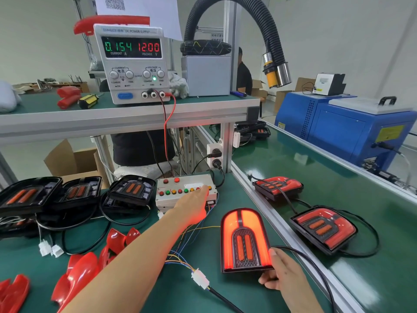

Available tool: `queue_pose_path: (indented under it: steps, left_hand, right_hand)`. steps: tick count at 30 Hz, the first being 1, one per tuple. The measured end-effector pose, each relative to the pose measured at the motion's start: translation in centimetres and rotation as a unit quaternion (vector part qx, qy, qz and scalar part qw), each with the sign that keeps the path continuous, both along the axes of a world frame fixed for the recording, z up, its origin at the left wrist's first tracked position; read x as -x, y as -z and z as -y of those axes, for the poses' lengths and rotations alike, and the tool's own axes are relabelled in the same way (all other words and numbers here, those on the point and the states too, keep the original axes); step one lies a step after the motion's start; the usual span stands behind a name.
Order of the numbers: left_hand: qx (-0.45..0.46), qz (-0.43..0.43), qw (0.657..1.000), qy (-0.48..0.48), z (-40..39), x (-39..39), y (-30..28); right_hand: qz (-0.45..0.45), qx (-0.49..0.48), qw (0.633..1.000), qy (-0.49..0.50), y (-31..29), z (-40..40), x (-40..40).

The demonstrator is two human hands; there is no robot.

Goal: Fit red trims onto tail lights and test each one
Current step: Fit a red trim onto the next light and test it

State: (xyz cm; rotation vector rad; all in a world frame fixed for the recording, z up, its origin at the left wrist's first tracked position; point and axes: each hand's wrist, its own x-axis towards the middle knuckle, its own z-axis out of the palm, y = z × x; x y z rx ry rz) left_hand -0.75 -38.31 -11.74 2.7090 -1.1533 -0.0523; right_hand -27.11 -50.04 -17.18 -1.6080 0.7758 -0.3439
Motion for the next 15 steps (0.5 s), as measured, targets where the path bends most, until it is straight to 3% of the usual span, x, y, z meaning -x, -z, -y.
queue_pose_path:
  steps: [3,7,11,15]
  left_hand:
    - [0.019,-0.024,0.999,0.011,-0.7,0.2,-0.3]
    - [0.109,-0.036,0.989,0.091,-3.2,2.0,-1.5]
    - [0.036,-0.106,0.974,0.197,-8.1,5.3,-2.9]
    - [-0.063,-0.046,0.966,0.247,-12.0,7.8,-2.3]
  right_hand:
    - [0.0,-0.01,1.0,0.003,-0.1,0.0,0.0]
    - [-0.006,-0.014,1.0,0.007,-0.1,-0.1,0.0]
    - [0.0,-0.019,1.0,0.016,-0.5,-0.4,0.1]
    - [-0.01,0.011,1.0,0.026,-0.8,-0.9,0.1]
